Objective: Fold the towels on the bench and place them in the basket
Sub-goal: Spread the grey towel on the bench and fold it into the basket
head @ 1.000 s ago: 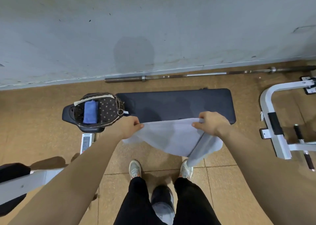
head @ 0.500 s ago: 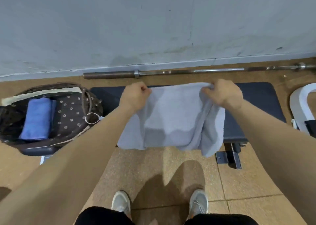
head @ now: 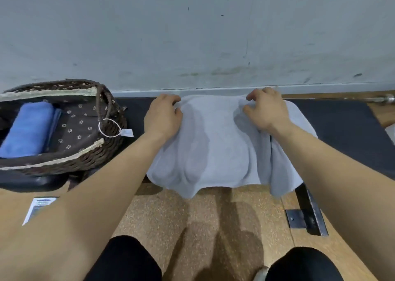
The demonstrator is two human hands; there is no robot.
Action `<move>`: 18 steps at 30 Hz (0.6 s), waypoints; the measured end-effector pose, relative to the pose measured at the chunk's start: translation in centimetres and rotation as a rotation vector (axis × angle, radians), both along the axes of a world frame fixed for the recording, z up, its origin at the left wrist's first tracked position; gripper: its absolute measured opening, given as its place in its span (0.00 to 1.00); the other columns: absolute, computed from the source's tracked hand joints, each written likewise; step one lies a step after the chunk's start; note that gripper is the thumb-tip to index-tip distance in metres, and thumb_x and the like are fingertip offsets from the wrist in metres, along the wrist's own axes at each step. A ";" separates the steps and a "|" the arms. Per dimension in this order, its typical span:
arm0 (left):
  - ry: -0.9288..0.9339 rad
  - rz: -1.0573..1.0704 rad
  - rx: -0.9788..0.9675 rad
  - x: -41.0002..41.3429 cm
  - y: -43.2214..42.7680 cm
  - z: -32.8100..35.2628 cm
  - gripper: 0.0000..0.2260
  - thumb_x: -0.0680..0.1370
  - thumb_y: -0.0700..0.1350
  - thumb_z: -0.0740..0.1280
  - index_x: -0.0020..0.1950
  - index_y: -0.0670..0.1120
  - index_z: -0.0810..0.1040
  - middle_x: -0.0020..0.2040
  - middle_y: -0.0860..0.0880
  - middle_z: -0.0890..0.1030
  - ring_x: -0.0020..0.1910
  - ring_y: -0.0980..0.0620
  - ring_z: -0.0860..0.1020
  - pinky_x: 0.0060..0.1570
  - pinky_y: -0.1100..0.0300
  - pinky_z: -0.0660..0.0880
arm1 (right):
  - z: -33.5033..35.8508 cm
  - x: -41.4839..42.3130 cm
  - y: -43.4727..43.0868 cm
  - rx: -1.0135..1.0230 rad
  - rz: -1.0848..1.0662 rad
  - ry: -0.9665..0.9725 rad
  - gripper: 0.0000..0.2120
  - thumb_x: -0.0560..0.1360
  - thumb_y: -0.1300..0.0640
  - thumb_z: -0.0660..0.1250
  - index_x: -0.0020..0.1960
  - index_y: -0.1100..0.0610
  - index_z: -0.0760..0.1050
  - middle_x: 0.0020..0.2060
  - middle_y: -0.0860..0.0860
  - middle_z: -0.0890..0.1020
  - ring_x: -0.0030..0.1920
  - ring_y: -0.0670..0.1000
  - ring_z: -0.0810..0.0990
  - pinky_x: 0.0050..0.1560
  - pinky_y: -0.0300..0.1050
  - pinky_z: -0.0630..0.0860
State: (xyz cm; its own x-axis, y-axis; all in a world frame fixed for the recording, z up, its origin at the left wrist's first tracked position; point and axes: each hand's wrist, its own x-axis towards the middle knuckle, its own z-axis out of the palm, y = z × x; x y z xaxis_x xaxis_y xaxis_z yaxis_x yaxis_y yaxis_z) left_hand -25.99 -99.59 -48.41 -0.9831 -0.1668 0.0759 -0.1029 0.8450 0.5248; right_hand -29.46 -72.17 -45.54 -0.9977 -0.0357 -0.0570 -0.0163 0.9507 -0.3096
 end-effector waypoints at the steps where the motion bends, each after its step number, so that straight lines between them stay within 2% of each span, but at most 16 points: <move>1: -0.021 0.006 -0.011 1.1 -0.1 0.1 0.17 0.78 0.44 0.60 0.65 0.53 0.77 0.64 0.52 0.76 0.64 0.47 0.74 0.53 0.51 0.75 | 0.0 0.9 -0.6 -0.006 0.020 -0.018 0.18 0.76 0.50 0.65 0.64 0.54 0.77 0.63 0.57 0.75 0.65 0.62 0.71 0.62 0.55 0.71; 4: -0.069 0.001 -0.042 5.0 -0.4 0.3 0.20 0.78 0.39 0.59 0.71 0.49 0.72 0.69 0.48 0.71 0.65 0.45 0.72 0.57 0.49 0.74 | -0.1 4.4 -2.8 -0.014 0.123 -0.046 0.17 0.76 0.49 0.65 0.62 0.53 0.78 0.60 0.56 0.77 0.62 0.62 0.74 0.60 0.55 0.74; 7: -0.143 0.054 -0.058 7.9 -0.8 0.7 0.22 0.79 0.38 0.57 0.73 0.48 0.67 0.68 0.45 0.71 0.65 0.42 0.72 0.56 0.46 0.73 | -0.3 7.8 -5.6 0.001 0.230 -0.102 0.20 0.77 0.49 0.63 0.67 0.51 0.75 0.66 0.53 0.73 0.65 0.60 0.71 0.62 0.55 0.72; 12: -0.175 0.128 -0.034 10.2 -0.6 0.8 0.19 0.79 0.39 0.57 0.69 0.46 0.68 0.63 0.43 0.73 0.61 0.39 0.73 0.52 0.48 0.72 | -2.3 11.6 -9.0 0.045 0.399 -0.119 0.29 0.78 0.48 0.60 0.78 0.48 0.61 0.79 0.48 0.60 0.76 0.57 0.59 0.72 0.54 0.61; 16: -0.196 0.218 0.103 10.0 -0.3 0.9 0.14 0.77 0.42 0.60 0.63 0.48 0.69 0.59 0.47 0.76 0.54 0.41 0.76 0.46 0.51 0.70 | -4.2 12.6 -9.3 -0.052 0.354 -0.150 0.30 0.79 0.46 0.58 0.80 0.42 0.56 0.81 0.44 0.53 0.79 0.52 0.50 0.76 0.51 0.49; 18: -0.191 0.219 0.137 9.4 -0.3 1.1 0.12 0.78 0.43 0.61 0.61 0.48 0.71 0.58 0.48 0.77 0.54 0.44 0.77 0.47 0.53 0.71 | -4.8 12.7 -9.3 -0.030 0.342 -0.119 0.30 0.79 0.43 0.57 0.80 0.40 0.55 0.81 0.43 0.52 0.79 0.51 0.48 0.76 0.50 0.47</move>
